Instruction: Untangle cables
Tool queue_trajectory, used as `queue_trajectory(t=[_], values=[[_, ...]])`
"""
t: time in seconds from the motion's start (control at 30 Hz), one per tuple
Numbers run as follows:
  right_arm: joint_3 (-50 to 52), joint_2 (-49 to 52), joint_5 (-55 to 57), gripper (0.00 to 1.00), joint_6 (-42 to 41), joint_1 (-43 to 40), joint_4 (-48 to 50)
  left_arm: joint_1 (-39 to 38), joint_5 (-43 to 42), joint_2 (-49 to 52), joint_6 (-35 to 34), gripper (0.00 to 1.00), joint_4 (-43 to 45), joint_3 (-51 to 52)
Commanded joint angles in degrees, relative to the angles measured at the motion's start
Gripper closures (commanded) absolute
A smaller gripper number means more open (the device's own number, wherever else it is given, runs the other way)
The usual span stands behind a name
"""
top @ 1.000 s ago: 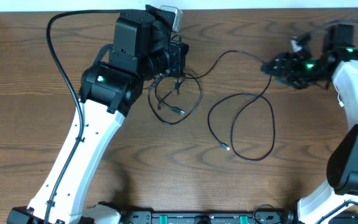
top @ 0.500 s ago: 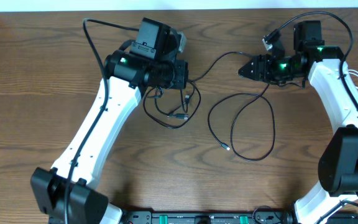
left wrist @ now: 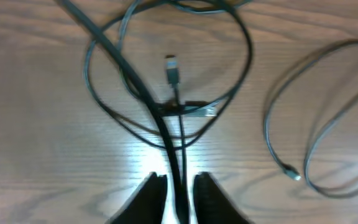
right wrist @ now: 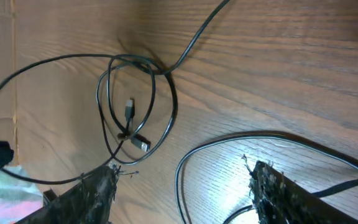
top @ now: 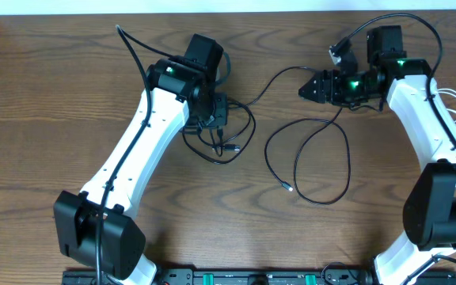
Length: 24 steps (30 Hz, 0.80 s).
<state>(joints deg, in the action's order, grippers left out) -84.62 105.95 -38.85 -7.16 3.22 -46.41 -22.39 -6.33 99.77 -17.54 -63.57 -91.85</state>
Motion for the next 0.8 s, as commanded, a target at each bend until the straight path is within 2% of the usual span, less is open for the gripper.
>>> queue_trajectory(t=[0.0,0.1,0.13,0.5,0.63,0.7,0.77], values=[[0.1,-0.1,1.0,0.31,0.4,1.2,0.1,0.2,6.1,0.2,-0.6,0.66,-1.1,-0.5],[0.1,-0.1,1.9,0.28,0.4,1.5,-0.2,0.3,7.5,0.2,-0.5,0.27,-1.1,-0.5],[0.1,-0.1,1.9,0.27,0.4,1.5,-0.3,0.3,7.5,0.2,-0.6,0.22,-1.1,-0.5],[0.1,-0.1,2.7,0.24,0.4,1.8,-0.3,0.2,8.0,0.2,-3.4,0.21,0.7,4.9],[0.1,-0.1,4.1,0.24,0.4,2.4,-0.3,0.5,24.4,-0.2,-1.4,0.21,-0.5,1.2],[0.1,-0.1,4.9,0.24,0.4,2.5,-0.3,0.5,26.8,-0.5,-1.4,0.21,-0.9,-2.9],[0.1,-0.1,4.9,0.24,0.4,2.6,-0.4,0.4,24.8,-0.5,-1.7,0.22,-0.6,-6.9]])
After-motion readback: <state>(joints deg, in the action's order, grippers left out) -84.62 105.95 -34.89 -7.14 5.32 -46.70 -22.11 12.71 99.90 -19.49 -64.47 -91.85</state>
